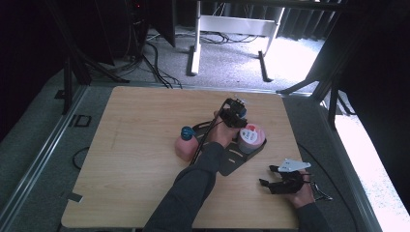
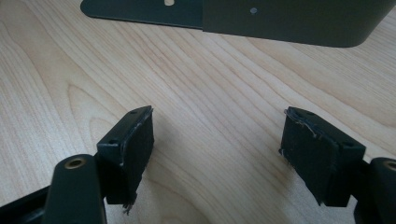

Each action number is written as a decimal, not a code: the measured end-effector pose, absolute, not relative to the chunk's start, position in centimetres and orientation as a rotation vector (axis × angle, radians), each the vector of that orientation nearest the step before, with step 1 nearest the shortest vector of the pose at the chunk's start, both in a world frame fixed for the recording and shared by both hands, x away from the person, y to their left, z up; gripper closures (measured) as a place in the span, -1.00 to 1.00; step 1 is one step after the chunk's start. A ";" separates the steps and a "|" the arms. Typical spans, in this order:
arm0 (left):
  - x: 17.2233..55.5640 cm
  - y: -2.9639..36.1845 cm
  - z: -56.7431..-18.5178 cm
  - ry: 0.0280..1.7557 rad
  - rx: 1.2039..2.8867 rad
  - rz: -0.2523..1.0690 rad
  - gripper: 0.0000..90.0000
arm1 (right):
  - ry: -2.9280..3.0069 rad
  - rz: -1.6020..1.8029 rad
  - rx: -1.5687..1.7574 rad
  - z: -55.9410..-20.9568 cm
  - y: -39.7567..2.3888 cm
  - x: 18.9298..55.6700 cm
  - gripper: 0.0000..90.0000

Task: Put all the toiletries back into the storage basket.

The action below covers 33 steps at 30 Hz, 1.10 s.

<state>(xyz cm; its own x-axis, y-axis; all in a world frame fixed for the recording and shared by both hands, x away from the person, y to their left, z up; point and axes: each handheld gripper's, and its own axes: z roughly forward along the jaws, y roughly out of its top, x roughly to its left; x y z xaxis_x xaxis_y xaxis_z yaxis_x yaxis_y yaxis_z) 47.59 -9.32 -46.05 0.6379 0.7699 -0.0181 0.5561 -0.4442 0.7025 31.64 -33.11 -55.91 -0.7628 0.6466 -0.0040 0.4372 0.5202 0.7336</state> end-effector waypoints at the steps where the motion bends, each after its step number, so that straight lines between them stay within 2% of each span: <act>1: 47.6 -9.3 -46.1 1.030 2.166 0.398 0.19 | 2.487 1.084 0.910 -55.9 -33.1 31.6 -0.44; 23: 46.6 -8.4 -46.4 1.043 2.140 0.364 0.07 | 2.488 1.084 0.909 -55.9 -33.1 31.6 -0.45; 33: 45.2 -7.7 -45.6 0.996 2.167 0.400 0.05 | 2.489 1.084 0.911 -55.9 -33.1 31.6 -0.45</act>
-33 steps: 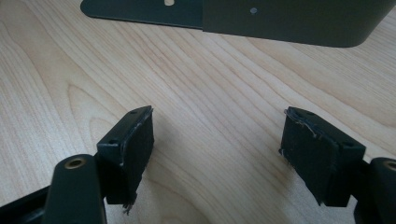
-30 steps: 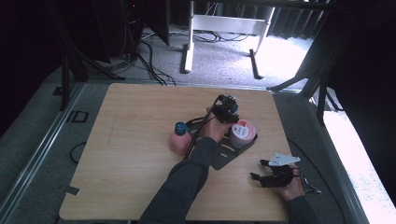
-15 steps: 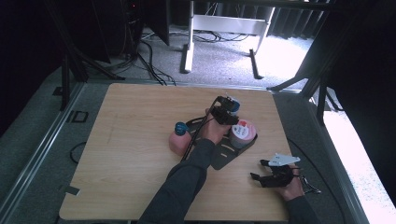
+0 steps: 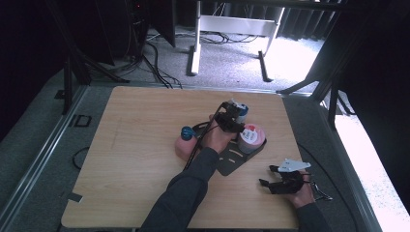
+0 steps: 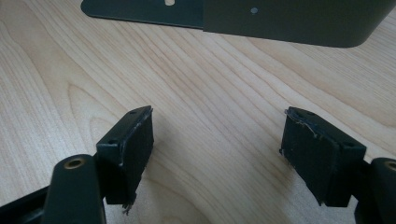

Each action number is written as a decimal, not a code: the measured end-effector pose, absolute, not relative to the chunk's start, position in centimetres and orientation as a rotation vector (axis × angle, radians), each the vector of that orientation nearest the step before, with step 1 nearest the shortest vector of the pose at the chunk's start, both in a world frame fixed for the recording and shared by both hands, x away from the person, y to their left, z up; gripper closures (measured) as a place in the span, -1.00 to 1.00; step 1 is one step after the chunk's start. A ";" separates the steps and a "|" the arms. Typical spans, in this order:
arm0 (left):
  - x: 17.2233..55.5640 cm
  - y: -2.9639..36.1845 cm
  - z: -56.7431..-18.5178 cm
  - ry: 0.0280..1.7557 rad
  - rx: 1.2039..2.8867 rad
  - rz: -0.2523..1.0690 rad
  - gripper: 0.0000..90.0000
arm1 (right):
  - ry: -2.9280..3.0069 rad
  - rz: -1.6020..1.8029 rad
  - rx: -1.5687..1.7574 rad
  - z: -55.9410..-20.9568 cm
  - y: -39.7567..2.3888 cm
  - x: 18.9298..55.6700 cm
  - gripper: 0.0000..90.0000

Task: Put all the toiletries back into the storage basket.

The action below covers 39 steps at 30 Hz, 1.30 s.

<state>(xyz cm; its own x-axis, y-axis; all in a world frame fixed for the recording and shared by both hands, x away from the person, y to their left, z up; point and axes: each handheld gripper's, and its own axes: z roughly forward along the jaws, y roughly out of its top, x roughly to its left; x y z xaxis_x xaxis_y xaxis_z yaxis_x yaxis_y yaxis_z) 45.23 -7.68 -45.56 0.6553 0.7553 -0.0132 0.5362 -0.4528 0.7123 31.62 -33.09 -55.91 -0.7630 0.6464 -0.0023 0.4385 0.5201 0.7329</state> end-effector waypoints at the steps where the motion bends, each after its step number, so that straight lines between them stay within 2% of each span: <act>1: 45.0 -7.4 -45.3 0.996 2.166 0.406 0.05 | 2.488 1.084 0.911 -55.9 -33.1 31.6 -0.45; 18: 42.2 -5.4 -43.4 0.936 2.136 0.422 0.02 | 2.490 1.084 0.911 -55.9 -33.1 31.6 -0.45; 31: 39.7 -2.7 -40.2 0.855 2.079 0.458 0.02 | 2.488 1.085 0.911 -55.9 -33.1 31.6 -0.45; 39: 38.7 -0.8 -39.7 0.847 2.070 0.475 0.01 | 2.488 1.085 0.910 -55.9 -33.1 31.6 -0.45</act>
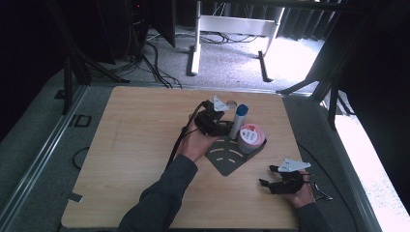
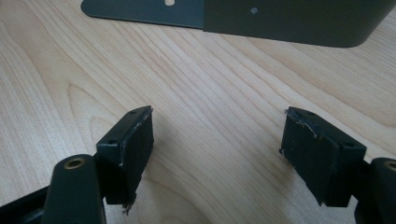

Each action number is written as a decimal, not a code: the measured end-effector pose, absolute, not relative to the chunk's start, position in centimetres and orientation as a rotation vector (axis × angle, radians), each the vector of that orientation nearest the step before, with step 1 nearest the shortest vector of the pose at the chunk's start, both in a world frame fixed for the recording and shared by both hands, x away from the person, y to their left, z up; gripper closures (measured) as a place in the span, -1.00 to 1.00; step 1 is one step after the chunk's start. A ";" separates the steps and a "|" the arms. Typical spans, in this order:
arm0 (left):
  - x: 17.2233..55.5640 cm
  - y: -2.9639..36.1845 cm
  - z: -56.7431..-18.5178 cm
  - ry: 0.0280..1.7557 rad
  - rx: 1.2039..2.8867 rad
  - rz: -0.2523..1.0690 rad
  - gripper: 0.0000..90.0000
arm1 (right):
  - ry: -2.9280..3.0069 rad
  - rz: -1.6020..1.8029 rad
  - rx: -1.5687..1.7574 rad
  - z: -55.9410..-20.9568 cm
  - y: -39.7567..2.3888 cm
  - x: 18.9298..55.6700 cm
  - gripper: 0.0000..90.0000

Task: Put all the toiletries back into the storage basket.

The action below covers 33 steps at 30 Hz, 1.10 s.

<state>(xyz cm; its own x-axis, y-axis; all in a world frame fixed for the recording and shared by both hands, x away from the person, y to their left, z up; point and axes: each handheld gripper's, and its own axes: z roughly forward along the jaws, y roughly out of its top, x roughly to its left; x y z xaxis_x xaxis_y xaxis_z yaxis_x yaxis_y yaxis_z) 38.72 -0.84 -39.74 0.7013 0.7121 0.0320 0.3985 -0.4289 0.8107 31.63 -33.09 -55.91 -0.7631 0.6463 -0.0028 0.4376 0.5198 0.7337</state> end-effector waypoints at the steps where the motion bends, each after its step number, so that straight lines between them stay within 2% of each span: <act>1: 38.6 -0.6 -39.7 0.850 2.065 0.481 0.01 | 2.488 1.085 0.910 -55.9 -33.1 31.6 -0.45; 16: 38.7 2.9 -40.5 0.916 2.024 0.495 -0.06 | 2.488 1.084 0.910 -55.9 -33.1 31.6 -0.45; 21: 38.7 3.8 -41.2 0.951 2.015 0.517 -0.13 | 2.489 1.084 0.911 -55.9 -33.1 31.6 -0.45; 28: 38.8 5.0 -42.2 1.025 1.991 0.538 -0.38 | 2.489 1.084 0.911 -55.9 -33.1 31.6 -0.45; 33: 38.8 5.6 -42.6 1.038 1.986 0.526 -0.38 | 2.488 1.084 0.909 -55.9 -33.1 31.6 -0.45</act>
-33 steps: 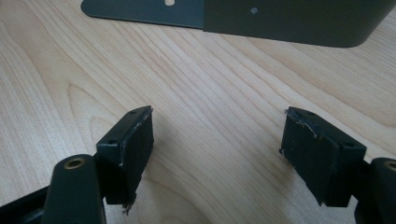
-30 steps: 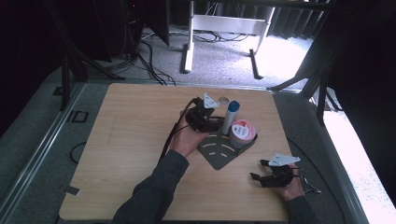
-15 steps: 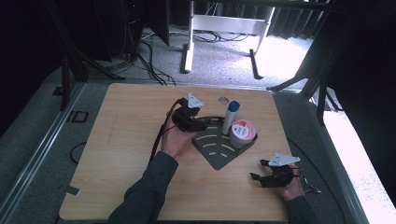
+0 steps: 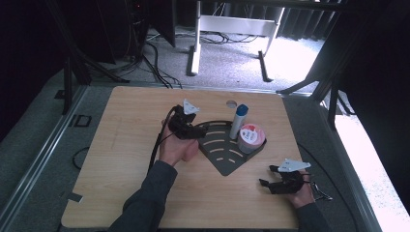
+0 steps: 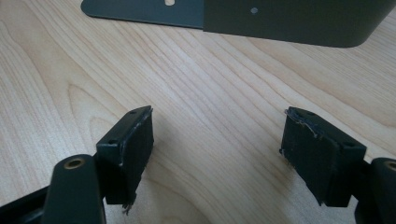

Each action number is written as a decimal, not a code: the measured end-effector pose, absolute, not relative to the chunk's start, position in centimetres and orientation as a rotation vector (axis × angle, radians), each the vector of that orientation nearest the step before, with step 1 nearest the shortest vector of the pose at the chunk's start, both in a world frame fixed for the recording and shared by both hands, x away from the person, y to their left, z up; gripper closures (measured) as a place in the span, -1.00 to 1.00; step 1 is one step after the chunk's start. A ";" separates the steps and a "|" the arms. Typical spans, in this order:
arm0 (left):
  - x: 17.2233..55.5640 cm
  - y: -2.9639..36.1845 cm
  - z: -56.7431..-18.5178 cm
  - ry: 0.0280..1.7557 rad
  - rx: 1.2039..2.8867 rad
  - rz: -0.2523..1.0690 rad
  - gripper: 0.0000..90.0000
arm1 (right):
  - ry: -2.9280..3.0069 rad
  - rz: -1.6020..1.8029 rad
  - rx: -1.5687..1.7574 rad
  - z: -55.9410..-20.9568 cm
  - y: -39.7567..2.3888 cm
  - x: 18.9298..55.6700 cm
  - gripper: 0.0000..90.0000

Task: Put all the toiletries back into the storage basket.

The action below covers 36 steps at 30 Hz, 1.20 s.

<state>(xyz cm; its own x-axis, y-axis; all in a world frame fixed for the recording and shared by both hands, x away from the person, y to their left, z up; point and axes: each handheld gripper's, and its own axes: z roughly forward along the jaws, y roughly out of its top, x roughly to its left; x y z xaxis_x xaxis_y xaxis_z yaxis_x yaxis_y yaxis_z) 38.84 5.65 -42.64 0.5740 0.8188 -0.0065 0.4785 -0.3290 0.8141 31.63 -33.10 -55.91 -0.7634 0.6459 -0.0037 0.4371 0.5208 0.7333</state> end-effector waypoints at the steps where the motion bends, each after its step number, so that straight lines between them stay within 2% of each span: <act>1: 38.8 5.9 -42.8 1.039 1.980 0.526 -0.38 | 2.488 1.084 0.909 -55.9 -33.1 31.6 -0.45; 19: 38.2 6.8 -45.9 1.056 1.984 0.500 -0.36 | 2.489 1.084 0.910 -55.9 -33.1 31.6 -0.45; 32: 38.1 7.3 -47.0 1.063 1.992 0.485 -0.22 | 2.490 1.084 0.910 -55.9 -33.1 31.6 -0.45; 36: 38.0 7.6 -47.2 1.065 1.989 0.502 -0.11 | 2.490 1.083 0.910 -55.9 -33.1 31.6 -0.45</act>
<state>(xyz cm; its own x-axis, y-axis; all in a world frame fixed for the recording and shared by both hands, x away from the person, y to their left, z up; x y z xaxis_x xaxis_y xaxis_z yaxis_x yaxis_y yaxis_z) 37.98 7.61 -47.18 0.5653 0.8244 -0.0274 0.5038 -0.3187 0.8029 31.63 -33.09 -55.91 -0.7636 0.6457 -0.0026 0.4383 0.5211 0.7324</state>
